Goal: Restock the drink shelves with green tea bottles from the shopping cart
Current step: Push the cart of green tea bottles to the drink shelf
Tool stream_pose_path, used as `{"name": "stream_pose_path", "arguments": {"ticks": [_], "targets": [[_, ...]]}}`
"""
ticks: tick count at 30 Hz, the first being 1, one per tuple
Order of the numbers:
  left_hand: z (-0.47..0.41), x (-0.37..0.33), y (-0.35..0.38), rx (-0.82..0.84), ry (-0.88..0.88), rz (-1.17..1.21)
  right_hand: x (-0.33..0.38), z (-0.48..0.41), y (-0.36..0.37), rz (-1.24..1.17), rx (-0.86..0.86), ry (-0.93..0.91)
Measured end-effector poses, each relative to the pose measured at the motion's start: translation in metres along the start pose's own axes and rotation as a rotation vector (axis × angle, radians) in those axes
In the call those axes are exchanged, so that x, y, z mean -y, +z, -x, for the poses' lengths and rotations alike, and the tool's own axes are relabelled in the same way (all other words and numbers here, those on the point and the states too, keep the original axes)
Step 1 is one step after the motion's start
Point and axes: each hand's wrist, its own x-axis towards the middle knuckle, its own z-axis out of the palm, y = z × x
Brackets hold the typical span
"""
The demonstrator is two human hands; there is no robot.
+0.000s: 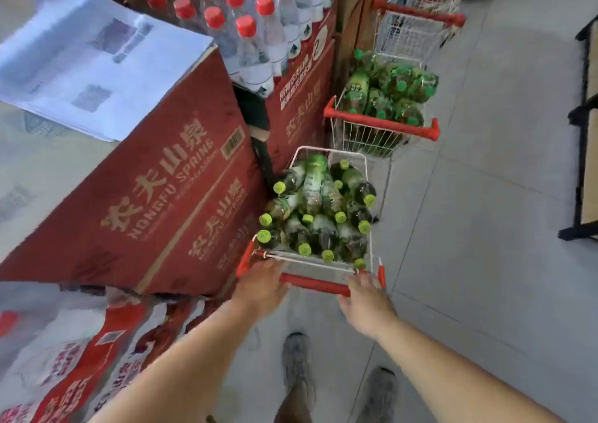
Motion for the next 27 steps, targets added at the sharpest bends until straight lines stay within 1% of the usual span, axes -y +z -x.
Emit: {"name": "stream_pose_path", "arguments": {"ticks": [2, 5, 8, 11, 14, 17, 22, 27], "targets": [[-0.013, 0.016, 0.006, -0.004, 0.068, -0.068, 0.007, -0.017, 0.011, 0.041, -0.021, -0.010], [-0.028, 0.036, 0.017, 0.000, 0.090, -0.102, 0.014, -0.035, 0.022, 0.088, -0.036, -0.009], [-0.037, 0.049, 0.031, -0.013, 0.140, -0.138, 0.012, -0.047, 0.035, 0.105, 0.009, 0.032], [-0.044, 0.060, 0.042, -0.020, 0.145, -0.155, 0.006, -0.051, 0.047, 0.163, 0.051, 0.070], [-0.049, 0.066, 0.055, -0.044, 0.134, -0.178, -0.004, -0.048, 0.058, 0.218, -0.014, 0.043], [-0.050, 0.066, 0.063, -0.104, 0.112, -0.175, -0.013, -0.048, 0.061, 0.172, -0.083, 0.025], [-0.047, 0.065, 0.074, -0.179, 0.097, -0.111, -0.021, -0.049, 0.066, 0.119, -0.126, 0.017], [-0.040, 0.063, 0.089, -0.258, 0.099, -0.041, -0.030, -0.043, 0.074, 0.095, -0.210, -0.017]]}}
